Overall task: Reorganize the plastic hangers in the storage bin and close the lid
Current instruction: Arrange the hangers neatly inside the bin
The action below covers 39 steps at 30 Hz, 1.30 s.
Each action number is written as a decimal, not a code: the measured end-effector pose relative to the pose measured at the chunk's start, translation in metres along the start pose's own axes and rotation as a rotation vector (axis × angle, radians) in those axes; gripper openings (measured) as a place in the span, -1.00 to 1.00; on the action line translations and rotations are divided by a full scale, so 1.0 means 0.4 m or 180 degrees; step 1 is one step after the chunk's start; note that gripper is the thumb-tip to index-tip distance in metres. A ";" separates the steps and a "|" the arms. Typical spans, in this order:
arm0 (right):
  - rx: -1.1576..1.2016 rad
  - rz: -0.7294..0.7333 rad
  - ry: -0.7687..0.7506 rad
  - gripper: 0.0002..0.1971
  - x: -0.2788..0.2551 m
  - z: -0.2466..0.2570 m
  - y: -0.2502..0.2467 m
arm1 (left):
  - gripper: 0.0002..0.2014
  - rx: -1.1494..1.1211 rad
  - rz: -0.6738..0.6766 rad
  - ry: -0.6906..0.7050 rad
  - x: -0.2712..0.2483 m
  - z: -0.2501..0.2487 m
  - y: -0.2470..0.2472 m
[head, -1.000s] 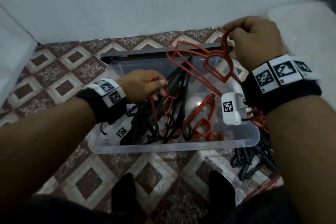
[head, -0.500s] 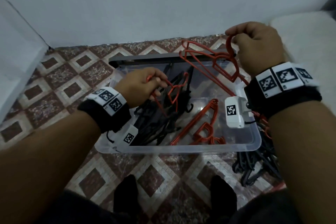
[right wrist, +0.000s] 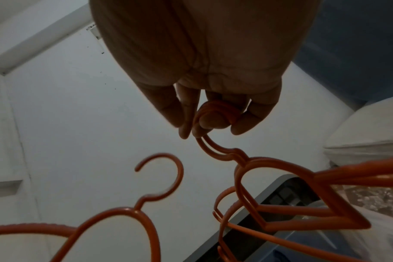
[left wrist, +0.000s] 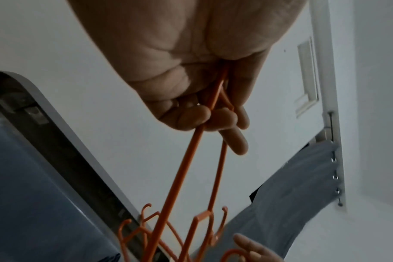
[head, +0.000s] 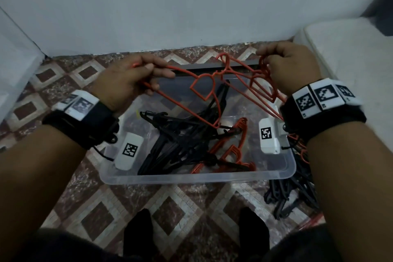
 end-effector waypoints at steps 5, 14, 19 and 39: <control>0.0272 0.0385 -0.0136 -0.80 -0.003 0.011 0.029 | -0.74 -0.0644 -0.0073 0.0175 0.000 -0.052 -0.034; 0.0648 0.0601 -0.0234 -0.92 -0.016 0.032 0.036 | -0.67 -0.0916 0.0258 0.0125 -0.010 -0.048 -0.037; 0.0185 0.0637 -0.0333 -0.87 -0.019 0.040 0.041 | -0.66 0.1223 -0.0302 0.0000 0.001 -0.029 -0.084; -0.0817 0.1388 -0.0861 -0.86 -0.098 0.098 0.148 | -0.82 0.3131 -0.0273 0.0890 0.043 -0.030 0.273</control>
Point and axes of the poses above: each hand's wrist, its own x-axis towards the middle knuckle, its own y-axis out of the palm, z = x × y, the point moved 5 cm from there along x, towards the middle knuckle, and after that the axes turned 1 degree about -y, right-handed, at the moved point
